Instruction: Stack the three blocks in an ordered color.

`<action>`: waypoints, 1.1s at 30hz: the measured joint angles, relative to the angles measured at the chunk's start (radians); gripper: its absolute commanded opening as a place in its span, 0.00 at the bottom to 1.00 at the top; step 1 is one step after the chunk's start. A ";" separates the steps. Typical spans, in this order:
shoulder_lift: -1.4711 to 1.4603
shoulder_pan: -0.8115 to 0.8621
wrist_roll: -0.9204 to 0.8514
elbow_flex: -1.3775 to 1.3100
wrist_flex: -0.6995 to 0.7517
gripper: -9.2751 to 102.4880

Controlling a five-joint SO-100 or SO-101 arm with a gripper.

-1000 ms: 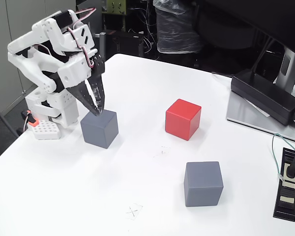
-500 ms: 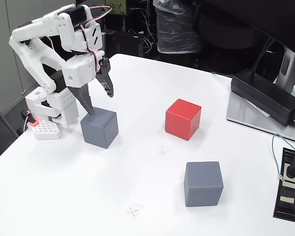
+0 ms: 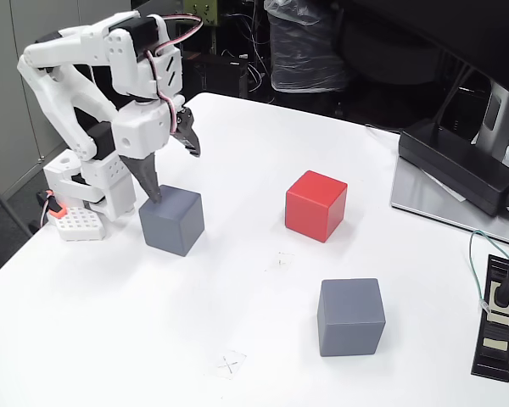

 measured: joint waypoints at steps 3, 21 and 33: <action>-0.002 0.003 -0.017 0.000 0.000 0.43; -0.002 0.002 -0.020 0.052 -0.026 0.42; -0.002 0.064 -0.020 0.110 -0.114 0.42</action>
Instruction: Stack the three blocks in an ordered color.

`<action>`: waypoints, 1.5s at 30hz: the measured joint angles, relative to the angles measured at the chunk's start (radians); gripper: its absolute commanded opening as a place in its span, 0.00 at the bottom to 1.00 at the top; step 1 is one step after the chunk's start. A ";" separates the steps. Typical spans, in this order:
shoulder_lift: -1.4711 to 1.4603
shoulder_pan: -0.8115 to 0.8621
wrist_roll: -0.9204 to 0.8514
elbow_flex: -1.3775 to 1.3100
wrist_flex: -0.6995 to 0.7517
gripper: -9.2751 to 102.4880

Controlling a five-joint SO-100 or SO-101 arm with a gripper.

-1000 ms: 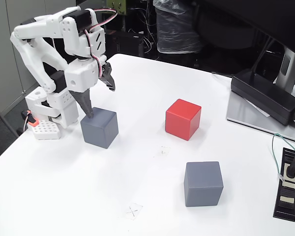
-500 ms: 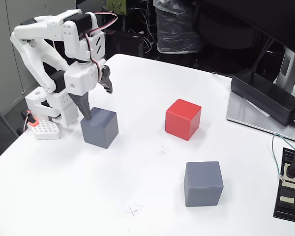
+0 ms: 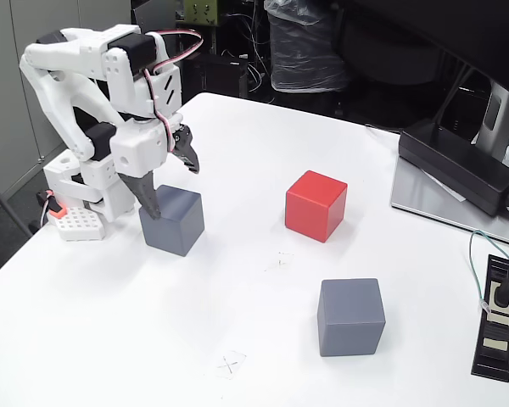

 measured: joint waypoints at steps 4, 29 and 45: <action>0.000 0.005 -0.003 0.026 -0.015 0.42; 0.000 0.005 -0.006 0.170 -0.166 0.30; 0.000 0.014 -0.006 0.101 -0.164 0.24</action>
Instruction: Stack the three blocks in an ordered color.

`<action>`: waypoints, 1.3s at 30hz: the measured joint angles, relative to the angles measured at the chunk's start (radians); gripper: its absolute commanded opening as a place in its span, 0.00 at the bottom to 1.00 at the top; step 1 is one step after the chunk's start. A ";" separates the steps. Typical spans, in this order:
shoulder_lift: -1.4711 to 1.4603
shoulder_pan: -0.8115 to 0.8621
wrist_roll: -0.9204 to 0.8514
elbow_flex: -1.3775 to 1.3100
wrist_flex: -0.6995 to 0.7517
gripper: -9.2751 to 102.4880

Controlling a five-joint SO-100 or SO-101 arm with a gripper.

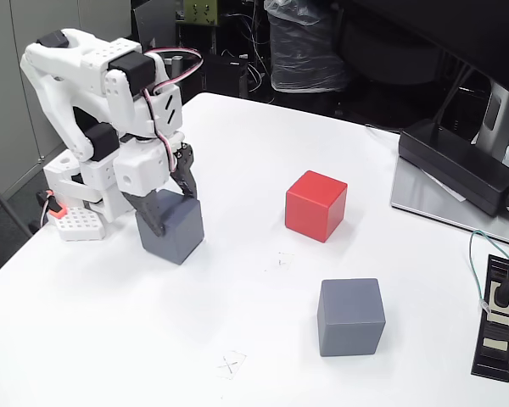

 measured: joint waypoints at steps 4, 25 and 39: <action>0.000 -0.003 0.023 -0.087 0.000 0.24; -0.005 -0.152 0.147 -0.482 0.160 0.24; -0.357 -0.367 0.502 -0.813 0.199 0.24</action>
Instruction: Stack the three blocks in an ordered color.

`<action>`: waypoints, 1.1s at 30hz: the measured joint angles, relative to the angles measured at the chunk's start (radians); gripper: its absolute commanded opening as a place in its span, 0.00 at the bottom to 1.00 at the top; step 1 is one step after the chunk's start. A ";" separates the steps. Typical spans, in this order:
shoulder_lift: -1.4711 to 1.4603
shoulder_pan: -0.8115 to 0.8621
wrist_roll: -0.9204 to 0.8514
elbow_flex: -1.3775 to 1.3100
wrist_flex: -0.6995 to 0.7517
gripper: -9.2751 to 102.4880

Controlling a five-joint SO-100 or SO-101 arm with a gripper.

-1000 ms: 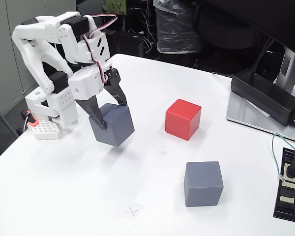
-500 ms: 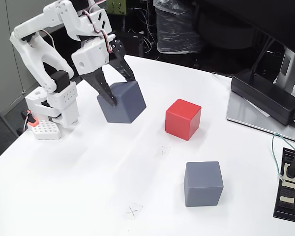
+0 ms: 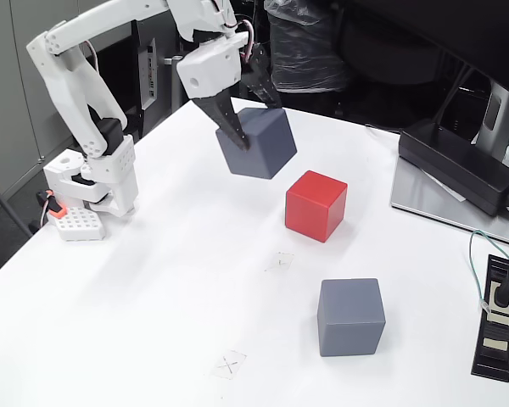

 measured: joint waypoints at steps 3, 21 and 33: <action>0.000 -0.035 0.035 -0.052 -0.025 0.24; -0.014 -0.060 0.049 0.175 -0.341 0.24; -0.018 -0.081 0.049 0.219 -0.402 0.24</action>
